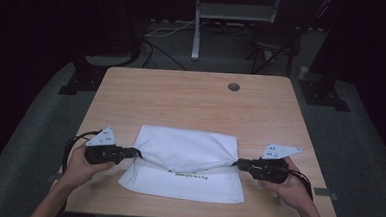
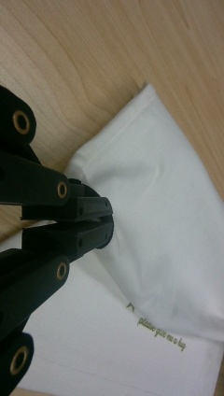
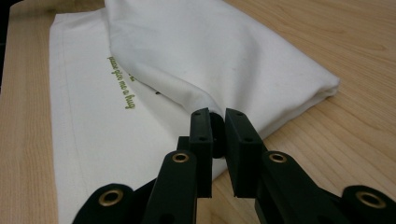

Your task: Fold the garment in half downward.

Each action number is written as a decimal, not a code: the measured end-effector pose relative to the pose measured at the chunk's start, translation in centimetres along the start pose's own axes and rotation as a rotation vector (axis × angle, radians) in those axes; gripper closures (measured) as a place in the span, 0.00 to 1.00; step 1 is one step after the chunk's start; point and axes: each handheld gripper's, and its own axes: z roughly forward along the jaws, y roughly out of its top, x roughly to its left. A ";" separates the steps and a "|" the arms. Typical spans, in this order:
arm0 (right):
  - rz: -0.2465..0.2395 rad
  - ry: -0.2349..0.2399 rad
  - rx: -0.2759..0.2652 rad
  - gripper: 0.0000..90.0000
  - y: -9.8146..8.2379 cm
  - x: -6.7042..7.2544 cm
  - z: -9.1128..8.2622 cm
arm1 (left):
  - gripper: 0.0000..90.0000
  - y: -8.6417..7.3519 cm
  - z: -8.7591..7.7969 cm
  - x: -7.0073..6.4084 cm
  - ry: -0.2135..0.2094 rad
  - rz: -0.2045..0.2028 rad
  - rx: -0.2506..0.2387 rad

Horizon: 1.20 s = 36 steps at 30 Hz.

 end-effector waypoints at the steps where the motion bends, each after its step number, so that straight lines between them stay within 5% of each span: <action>1: -0.003 0.002 -0.003 0.91 0.1 0.0 -0.1 | 0.97 0.1 -0.1 -0.1 0.000 0.005 -0.006; 36: -0.031 0.045 -0.023 0.91 -1.0 2.8 -2.2 | 0.97 -2.2 -2.9 -3.0 -0.020 0.011 -0.039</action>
